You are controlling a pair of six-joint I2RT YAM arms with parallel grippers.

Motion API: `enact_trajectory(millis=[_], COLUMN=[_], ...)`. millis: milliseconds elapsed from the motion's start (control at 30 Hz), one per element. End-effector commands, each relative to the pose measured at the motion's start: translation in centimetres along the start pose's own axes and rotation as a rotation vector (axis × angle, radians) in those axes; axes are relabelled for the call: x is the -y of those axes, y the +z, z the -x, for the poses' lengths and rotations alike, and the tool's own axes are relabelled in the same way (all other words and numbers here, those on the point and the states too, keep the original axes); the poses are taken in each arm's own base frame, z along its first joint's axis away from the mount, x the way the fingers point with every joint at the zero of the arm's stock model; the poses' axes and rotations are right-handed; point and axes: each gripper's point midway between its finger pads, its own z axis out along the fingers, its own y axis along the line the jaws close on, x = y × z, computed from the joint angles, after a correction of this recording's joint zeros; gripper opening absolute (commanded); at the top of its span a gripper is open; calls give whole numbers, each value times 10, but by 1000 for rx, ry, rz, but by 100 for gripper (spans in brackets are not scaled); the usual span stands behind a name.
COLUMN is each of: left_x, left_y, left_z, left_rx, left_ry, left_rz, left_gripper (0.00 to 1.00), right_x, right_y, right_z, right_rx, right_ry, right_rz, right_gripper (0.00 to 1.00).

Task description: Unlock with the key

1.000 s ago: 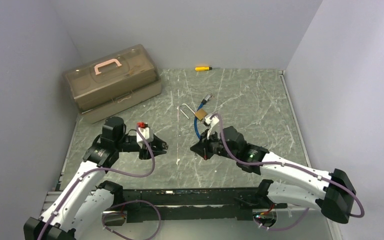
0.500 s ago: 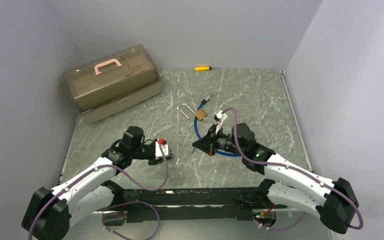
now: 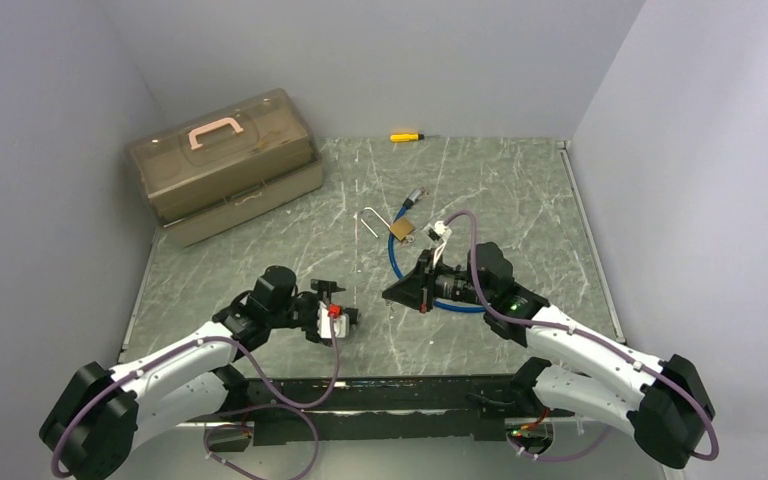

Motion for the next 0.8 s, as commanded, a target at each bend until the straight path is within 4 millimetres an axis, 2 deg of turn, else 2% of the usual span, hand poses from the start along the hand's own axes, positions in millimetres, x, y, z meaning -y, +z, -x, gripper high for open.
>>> enact_trajectory(millis=[0,67,133,300,367,500,633,767], left_x=[-16,-22,-26,-56,-62,-67,-72,-62], left_y=[-4,-7,-11,-27,-35,-46,-51,-60], left_z=[16,24,34,73,90,114,122,132], left_rx=[54,68,82,152,191,246,249,247], left_ry=[122,114,115,35,-10,-74,-79,-35], left_rz=[60,75,69,147,145,134,138,60], left_gripper=[89,91,99,99,99,100,99,99], right_x=[-20,-19,-18,-17,-20,-33,-41,-47], right_y=[2,3,4,6,5,4,5,7], right_z=[21,23,26,27,28,36,38,43], right_rx=[29,26,24,1,-6,-22,-52,-69], right_ry=[-23,-18,-16,2,17,29,49,60], right_rz=[114,124,136,181,216,321,395,440], right_gripper=[0,0,0,0,0,0,0,0])
